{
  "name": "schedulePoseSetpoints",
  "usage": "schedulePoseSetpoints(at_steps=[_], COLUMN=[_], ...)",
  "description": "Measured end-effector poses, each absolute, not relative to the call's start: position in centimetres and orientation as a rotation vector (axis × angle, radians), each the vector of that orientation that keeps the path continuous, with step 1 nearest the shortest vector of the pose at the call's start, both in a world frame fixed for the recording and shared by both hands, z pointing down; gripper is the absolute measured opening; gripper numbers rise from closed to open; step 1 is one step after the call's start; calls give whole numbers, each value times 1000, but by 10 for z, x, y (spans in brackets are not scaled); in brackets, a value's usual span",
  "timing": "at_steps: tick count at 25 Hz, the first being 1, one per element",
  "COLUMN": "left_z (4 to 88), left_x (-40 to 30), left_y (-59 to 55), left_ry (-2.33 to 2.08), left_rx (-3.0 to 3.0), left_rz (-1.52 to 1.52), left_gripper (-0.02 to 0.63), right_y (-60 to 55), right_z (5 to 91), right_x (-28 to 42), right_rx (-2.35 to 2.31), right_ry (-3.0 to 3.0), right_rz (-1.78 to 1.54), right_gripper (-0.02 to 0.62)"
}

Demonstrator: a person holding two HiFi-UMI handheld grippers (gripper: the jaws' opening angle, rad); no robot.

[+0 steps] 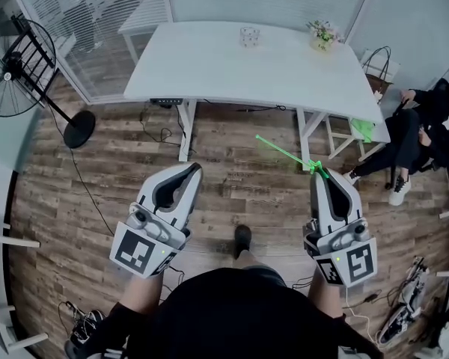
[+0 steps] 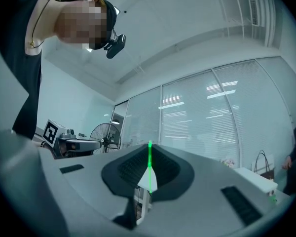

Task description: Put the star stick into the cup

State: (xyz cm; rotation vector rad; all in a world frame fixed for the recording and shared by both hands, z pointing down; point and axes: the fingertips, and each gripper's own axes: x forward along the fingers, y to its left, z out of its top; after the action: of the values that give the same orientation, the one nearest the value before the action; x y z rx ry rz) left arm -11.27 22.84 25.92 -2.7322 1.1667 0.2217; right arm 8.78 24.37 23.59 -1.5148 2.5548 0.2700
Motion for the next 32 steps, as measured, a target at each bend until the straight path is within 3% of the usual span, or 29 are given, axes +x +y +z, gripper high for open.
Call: schedulePoseSetpoints(at_steps=[22,32], left_z=[244,247], left_x=[-36,-50], left_y=[79,66], left_ry=[1190,1204], left_rx=[-2713,-2710], left_rz=[252,209], left_gripper=[14,14], right_y=[89,75], right_z=[226,234], right_x=[148,133], right_rx=[-1440,-1428], right_ry=[2610,2607], right_rz=[284,261], right_gripper=[21,21])
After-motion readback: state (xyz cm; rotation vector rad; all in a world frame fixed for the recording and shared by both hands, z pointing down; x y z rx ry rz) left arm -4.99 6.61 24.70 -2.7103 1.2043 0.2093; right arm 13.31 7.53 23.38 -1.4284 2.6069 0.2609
